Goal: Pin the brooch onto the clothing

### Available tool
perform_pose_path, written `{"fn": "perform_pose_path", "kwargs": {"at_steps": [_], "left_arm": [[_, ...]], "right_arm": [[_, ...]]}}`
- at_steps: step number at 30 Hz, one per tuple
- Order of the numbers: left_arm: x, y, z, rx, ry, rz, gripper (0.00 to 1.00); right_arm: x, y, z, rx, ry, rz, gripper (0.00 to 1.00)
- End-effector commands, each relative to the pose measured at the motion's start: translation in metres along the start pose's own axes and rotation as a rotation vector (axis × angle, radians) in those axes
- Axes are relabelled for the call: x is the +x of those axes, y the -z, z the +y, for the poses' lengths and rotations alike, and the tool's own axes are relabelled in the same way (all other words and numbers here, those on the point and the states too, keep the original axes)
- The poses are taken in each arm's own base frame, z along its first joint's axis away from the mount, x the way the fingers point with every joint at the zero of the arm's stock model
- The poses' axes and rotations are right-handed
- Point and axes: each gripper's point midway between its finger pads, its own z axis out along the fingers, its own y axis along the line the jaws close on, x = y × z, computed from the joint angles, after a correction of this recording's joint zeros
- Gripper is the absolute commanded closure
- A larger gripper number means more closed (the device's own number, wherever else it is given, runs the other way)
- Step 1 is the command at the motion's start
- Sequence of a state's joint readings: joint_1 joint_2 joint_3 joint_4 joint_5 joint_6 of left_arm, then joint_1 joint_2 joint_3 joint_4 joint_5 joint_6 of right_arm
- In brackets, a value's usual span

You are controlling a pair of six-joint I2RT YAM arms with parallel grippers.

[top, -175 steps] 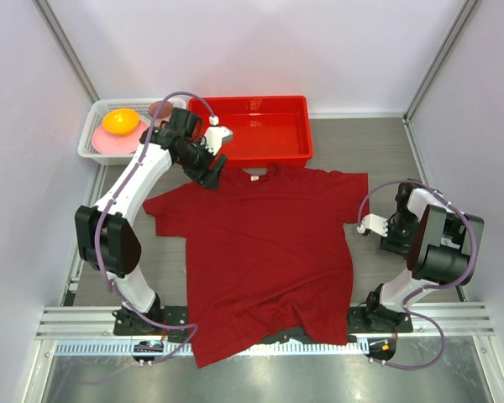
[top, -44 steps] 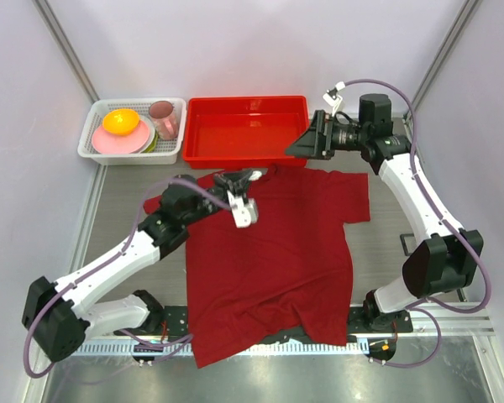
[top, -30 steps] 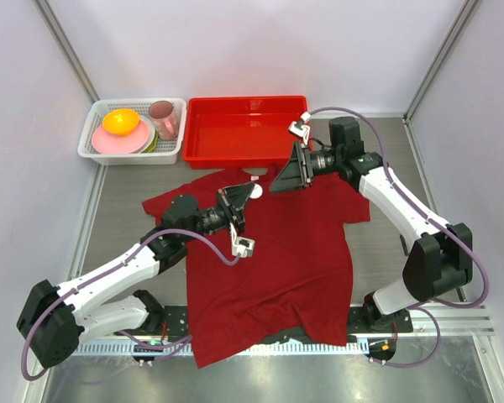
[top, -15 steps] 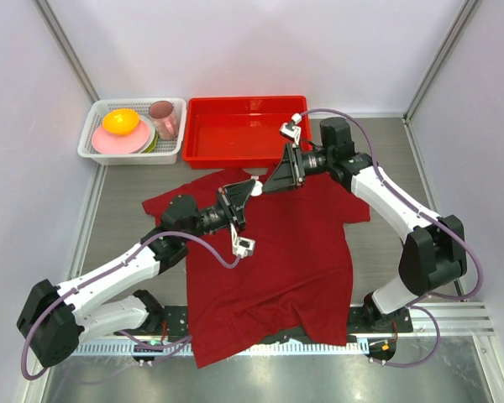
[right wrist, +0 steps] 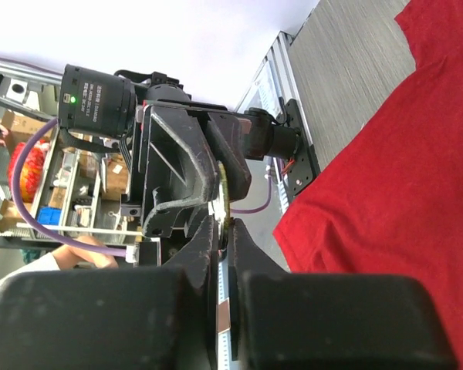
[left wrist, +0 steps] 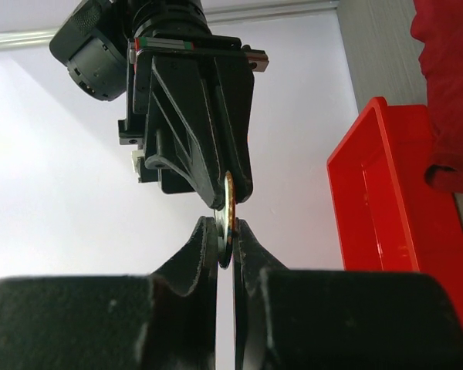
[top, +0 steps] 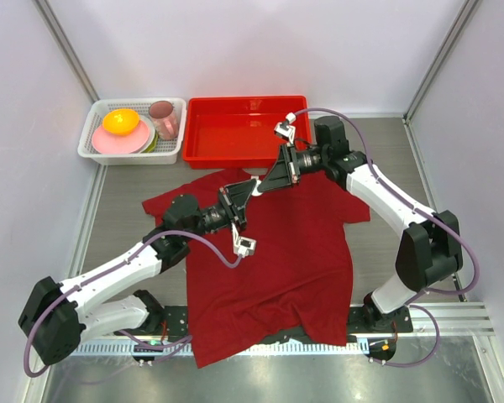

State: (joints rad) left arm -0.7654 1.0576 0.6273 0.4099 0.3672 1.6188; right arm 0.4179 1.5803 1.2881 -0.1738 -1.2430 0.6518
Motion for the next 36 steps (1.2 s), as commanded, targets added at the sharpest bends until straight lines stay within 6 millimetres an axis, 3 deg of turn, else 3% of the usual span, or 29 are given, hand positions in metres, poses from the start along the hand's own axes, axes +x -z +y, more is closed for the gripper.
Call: {"fn": "perform_pose_path", "kwargs": {"at_steps": [1,2,3,6,7,8,10,11,12,13,14,15,16,17,18,20,22,26,28,29,30,36], "left_arm": [[-0.002,-0.001,0.019,-0.06,-0.03,-0.009,0.98],[0.002,0.001,0.017,-0.053,-0.021,0.013,0.92],[0.004,0.002,0.016,-0.049,-0.012,0.025,0.78],[0.014,0.013,0.009,-0.014,0.054,0.098,0.58],[0.016,0.021,0.018,-0.025,0.076,0.121,0.56],[0.022,0.029,0.004,0.042,0.127,0.169,0.53],[0.028,0.042,0.007,0.084,0.26,0.218,0.45],[0.023,0.058,-0.015,0.2,0.351,0.236,0.44],[0.022,0.065,-0.001,0.187,0.479,0.238,0.42],[0.025,0.075,-0.004,0.212,0.578,0.266,0.42],[0.02,0.087,-0.023,0.309,0.694,0.295,0.42],[0.015,0.088,-0.003,0.297,0.774,0.263,0.43],[0.018,0.095,-0.005,0.299,0.939,0.301,0.43],[0.013,0.099,-0.021,0.386,1.056,0.322,0.43],[0.001,0.095,0.002,0.384,1.149,0.238,0.43],[-0.006,0.096,0.003,0.427,1.39,0.247,0.43],[-0.013,0.082,0.015,0.456,1.572,0.192,0.43],[-0.02,0.061,0.034,0.449,1.747,0.07,0.48],[-0.026,0.055,0.034,0.446,1.819,0.026,0.51],[-0.027,0.049,0.046,0.417,1.864,-0.026,0.52],[-0.027,0.046,0.042,0.412,1.901,-0.033,0.55],[-0.03,0.032,0.051,0.376,1.941,-0.106,0.6]], "right_arm": [[-0.013,-0.001,0.016,-0.018,0.085,-0.018,0.99],[-0.013,0.0,0.017,-0.021,0.092,-0.019,0.99],[-0.013,0.001,0.018,-0.019,0.096,-0.021,0.99],[-0.019,0.009,0.022,-0.01,0.132,-0.047,0.99],[-0.022,0.013,0.022,-0.004,0.14,-0.058,0.99],[-0.024,0.017,0.02,0.01,0.154,-0.065,0.99],[-0.032,0.026,0.021,0.043,0.205,-0.083,0.99],[-0.026,0.029,0.009,0.1,0.242,-0.067,0.99],[-0.03,0.032,0.014,0.131,0.301,-0.065,0.99],[-0.027,0.034,0.011,0.163,0.329,-0.051,0.99],[-0.017,0.037,0.008,0.203,0.326,-0.021,0.99],[-0.021,0.041,0.003,0.257,0.413,-0.019,0.99],[-0.018,0.042,0.002,0.275,0.457,-0.001,0.99],[-0.012,0.045,0.002,0.295,0.465,0.019,0.99],[-0.013,0.049,-0.001,0.329,0.535,0.031,0.99],[-0.002,0.051,0.0,0.346,0.565,0.072,0.99],[0.001,0.054,0.003,0.357,0.663,0.106,0.99],[0.011,0.047,0.015,0.331,0.722,0.149,0.99],[0.013,0.044,0.021,0.32,0.737,0.154,0.99],[0.013,0.043,0.022,0.319,0.743,0.155,0.99],[0.015,0.039,0.026,0.308,0.754,0.162,0.99],[0.02,0.033,0.033,0.284,0.772,0.174,0.99]]}}
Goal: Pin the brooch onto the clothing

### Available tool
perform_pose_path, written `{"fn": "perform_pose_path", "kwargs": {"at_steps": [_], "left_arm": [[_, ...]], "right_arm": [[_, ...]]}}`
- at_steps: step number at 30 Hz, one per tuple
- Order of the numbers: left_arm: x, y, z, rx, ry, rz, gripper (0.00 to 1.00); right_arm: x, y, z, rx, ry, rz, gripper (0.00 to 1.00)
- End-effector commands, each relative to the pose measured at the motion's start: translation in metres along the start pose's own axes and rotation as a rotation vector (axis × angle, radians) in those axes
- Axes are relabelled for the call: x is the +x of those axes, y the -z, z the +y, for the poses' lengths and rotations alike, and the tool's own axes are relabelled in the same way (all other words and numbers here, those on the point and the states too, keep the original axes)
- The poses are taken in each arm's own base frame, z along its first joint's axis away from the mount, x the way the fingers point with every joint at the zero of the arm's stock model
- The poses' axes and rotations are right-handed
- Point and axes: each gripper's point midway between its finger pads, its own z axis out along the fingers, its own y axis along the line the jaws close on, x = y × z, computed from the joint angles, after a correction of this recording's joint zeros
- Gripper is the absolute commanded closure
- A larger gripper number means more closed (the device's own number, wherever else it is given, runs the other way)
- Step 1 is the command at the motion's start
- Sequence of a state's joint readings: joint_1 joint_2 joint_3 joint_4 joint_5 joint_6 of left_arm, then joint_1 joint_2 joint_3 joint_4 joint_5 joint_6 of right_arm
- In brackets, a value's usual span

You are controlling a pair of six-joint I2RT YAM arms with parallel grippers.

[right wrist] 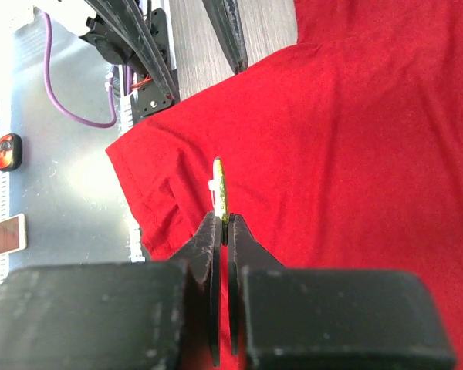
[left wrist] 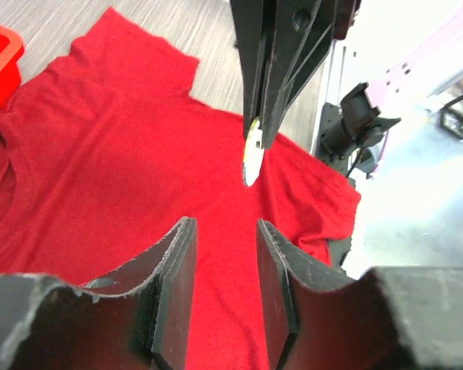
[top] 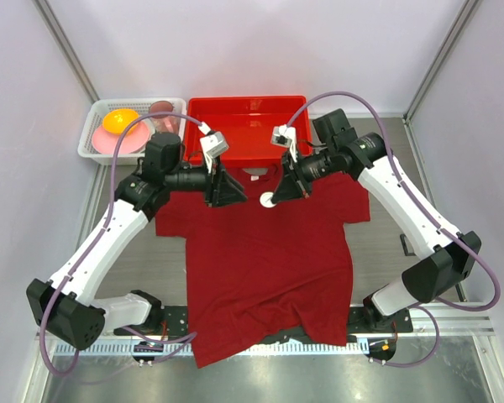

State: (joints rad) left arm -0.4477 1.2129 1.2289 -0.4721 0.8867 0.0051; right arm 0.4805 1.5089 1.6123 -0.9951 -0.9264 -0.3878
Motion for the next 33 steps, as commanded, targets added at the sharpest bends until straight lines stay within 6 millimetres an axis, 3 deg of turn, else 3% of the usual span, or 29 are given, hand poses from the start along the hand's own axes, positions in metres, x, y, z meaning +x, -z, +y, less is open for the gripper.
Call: {"fn": "perform_pose_path", "kwargs": {"at_steps": [1,21,33], "left_arm": [[-0.035,-0.002,-0.026,0.099,0.0,-0.115,0.61],[-0.017,-0.021,-0.031,0.119,0.013,-0.071,0.62],[-0.014,-0.03,-0.03,0.133,0.02,-0.051,0.75]], "right_arm": [[-0.017,0.01,0.018,0.001,0.099,-0.034,0.99],[-0.025,0.0,0.03,-0.047,0.128,-0.034,0.99],[-0.025,-0.003,0.035,-0.061,0.141,-0.03,0.99]]}}
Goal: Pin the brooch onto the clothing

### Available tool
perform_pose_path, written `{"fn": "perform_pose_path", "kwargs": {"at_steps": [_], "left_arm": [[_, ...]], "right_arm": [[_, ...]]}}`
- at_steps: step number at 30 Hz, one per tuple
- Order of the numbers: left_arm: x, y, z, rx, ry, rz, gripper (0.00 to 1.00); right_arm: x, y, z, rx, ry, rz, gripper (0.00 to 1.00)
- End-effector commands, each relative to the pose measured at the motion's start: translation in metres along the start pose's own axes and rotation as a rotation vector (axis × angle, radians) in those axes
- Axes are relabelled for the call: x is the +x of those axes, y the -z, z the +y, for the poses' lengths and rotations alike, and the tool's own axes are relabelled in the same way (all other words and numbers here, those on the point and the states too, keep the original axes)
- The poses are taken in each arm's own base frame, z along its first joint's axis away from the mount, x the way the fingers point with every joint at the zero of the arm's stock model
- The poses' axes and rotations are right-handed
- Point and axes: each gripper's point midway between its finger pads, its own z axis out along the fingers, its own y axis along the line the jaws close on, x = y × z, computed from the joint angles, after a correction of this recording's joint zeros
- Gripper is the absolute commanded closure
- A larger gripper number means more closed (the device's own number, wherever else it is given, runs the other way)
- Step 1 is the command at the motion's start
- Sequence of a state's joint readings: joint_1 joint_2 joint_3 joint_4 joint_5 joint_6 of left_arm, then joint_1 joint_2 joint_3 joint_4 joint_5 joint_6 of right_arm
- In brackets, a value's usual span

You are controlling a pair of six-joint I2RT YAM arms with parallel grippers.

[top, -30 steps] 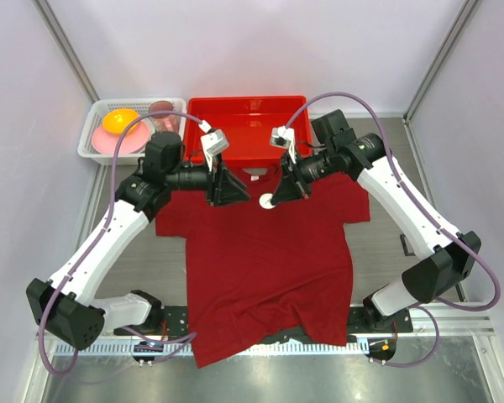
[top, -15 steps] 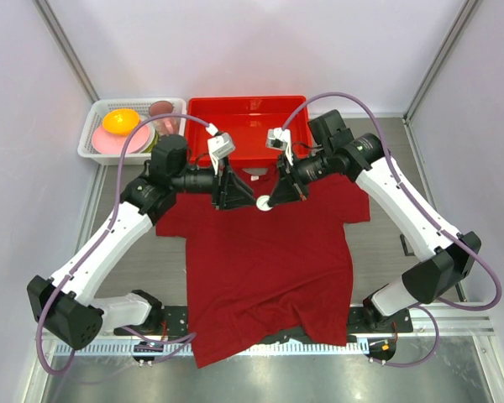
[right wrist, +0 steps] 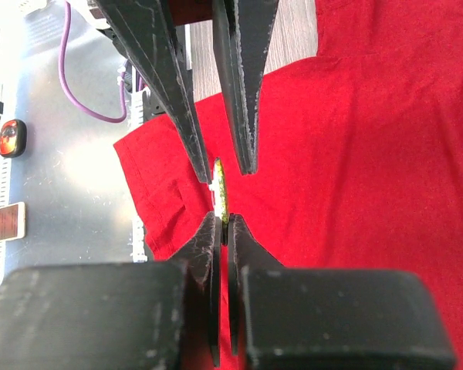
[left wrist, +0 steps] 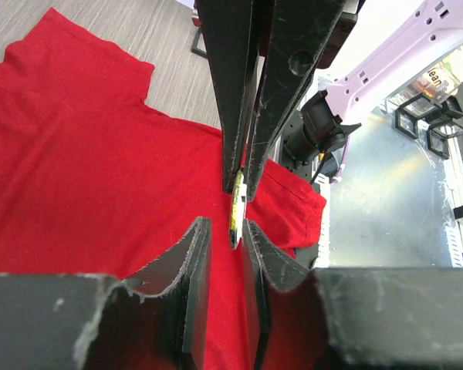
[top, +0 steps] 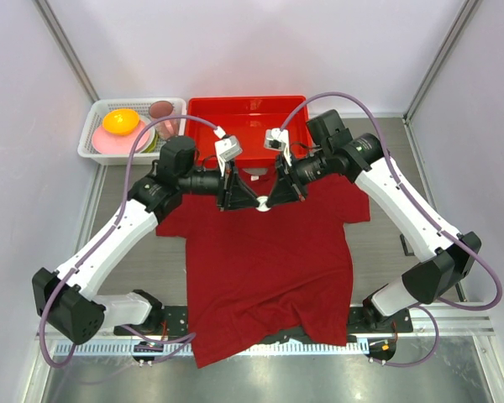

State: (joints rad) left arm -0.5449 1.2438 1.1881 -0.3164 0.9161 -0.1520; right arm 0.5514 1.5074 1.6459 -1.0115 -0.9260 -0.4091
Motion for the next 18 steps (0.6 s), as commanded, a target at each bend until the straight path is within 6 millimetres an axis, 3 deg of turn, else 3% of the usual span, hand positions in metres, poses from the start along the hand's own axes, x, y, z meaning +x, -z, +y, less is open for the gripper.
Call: {"fn": "perform_pose_path", "kwargs": {"at_steps": [1,7,10,12,16,18], "left_arm": [[-0.012,-0.003,-0.004,0.018,-0.057,-0.027,0.76],[-0.012,-0.006,-0.002,0.034,-0.05,-0.014,0.85],[-0.013,-0.007,-0.004,0.046,-0.038,-0.012,0.98],[-0.013,-0.007,-0.003,0.04,0.006,-0.019,1.0],[-0.029,-0.001,0.012,-0.01,0.072,-0.101,1.0],[-0.039,0.006,0.024,-0.054,0.098,-0.146,1.0]], "right_arm": [[-0.018,0.007,0.011,-0.006,0.075,-0.042,0.99],[-0.016,0.006,0.011,-0.004,0.086,-0.029,0.99],[-0.018,0.006,0.009,0.01,0.093,-0.033,0.99],[-0.021,0.008,0.002,0.051,0.057,-0.04,0.98],[-0.026,0.013,-0.013,0.104,-0.017,-0.062,0.54],[-0.024,0.016,-0.015,0.112,-0.059,-0.063,0.44]]}}
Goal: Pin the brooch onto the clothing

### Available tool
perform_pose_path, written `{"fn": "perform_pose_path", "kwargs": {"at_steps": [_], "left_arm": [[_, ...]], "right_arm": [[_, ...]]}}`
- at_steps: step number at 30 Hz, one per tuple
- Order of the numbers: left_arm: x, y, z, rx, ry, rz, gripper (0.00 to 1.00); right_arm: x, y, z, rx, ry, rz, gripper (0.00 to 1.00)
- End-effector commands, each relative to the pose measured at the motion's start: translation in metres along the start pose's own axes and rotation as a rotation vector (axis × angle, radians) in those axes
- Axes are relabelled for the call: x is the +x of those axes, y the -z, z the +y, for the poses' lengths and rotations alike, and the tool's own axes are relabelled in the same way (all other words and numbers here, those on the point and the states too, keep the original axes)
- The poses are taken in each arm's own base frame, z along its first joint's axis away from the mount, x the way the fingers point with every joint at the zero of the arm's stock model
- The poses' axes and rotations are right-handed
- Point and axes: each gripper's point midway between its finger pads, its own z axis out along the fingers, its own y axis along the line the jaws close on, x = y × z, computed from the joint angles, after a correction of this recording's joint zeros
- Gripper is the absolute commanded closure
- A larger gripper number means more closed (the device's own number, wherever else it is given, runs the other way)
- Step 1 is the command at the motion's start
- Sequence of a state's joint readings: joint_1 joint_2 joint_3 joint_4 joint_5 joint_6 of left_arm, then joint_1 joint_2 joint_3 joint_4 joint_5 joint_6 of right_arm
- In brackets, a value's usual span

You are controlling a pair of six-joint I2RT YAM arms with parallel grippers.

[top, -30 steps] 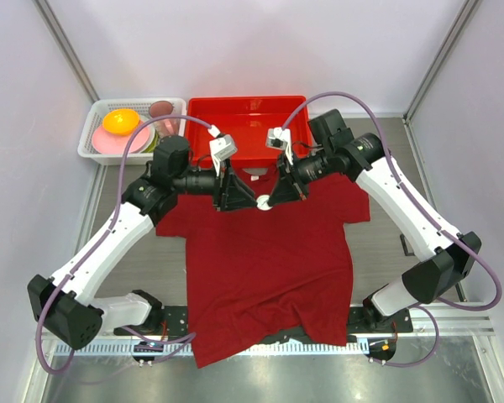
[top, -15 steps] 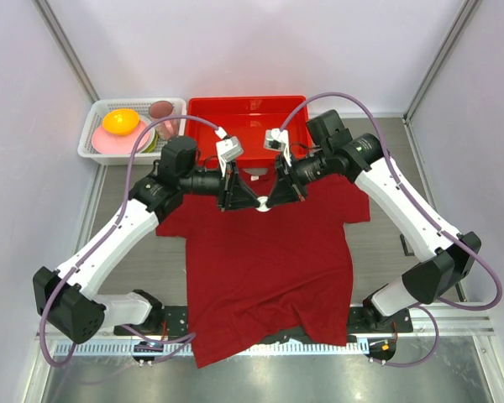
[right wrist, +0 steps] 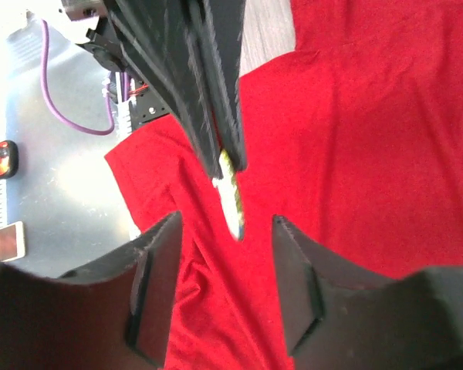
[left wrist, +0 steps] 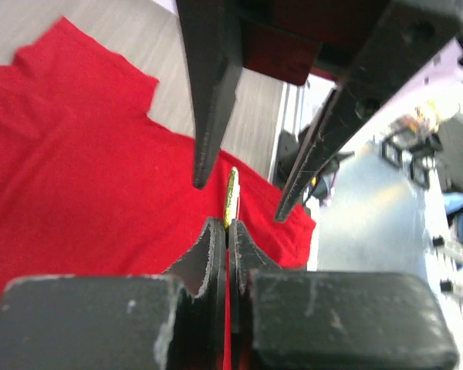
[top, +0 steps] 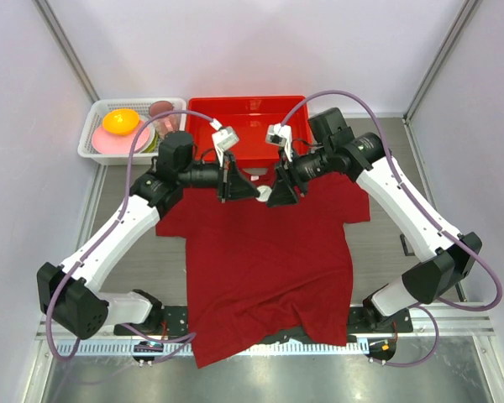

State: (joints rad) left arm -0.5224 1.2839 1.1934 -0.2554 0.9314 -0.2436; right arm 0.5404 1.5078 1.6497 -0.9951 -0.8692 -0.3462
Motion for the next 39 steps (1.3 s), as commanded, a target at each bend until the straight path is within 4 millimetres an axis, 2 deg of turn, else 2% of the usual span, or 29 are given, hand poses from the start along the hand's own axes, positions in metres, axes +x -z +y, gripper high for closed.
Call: {"fn": "perform_pose_path", "kwargs": {"at_steps": [1,3,9,13,15,18,23,30,39], "left_arm": [[-0.036,0.01,0.013,-0.056,0.03,-0.137,1.0],[-0.041,0.012,0.019,-0.067,0.059,-0.167,1.0],[-0.044,0.014,0.021,-0.082,0.066,-0.204,1.0],[-0.044,0.015,0.02,-0.091,0.085,-0.219,1.0],[-0.044,0.016,0.021,-0.099,0.099,-0.231,1.0],[-0.044,0.018,0.02,-0.111,0.11,-0.241,1.0],[-0.044,0.02,0.017,-0.108,0.117,-0.244,1.0],[-0.044,0.019,0.017,-0.109,0.125,-0.245,1.0],[-0.043,0.019,0.02,-0.118,0.147,-0.247,1.0]], "right_arm": [[-0.024,0.013,-0.003,0.042,-0.027,-0.072,0.4],[-0.025,0.013,0.0,0.036,-0.079,-0.084,0.36],[-0.047,0.016,-0.021,0.09,-0.216,-0.183,0.36],[-0.062,0.015,-0.026,0.078,-0.295,-0.23,0.33],[-0.061,0.012,-0.028,0.076,-0.323,-0.234,0.29],[-0.059,0.01,-0.034,0.098,-0.348,-0.237,0.3],[-0.057,0.005,-0.039,0.11,-0.364,-0.234,0.34],[-0.06,0.0,-0.037,0.101,-0.35,-0.239,0.48],[-0.052,-0.007,-0.036,0.122,-0.31,-0.198,0.55]]}}
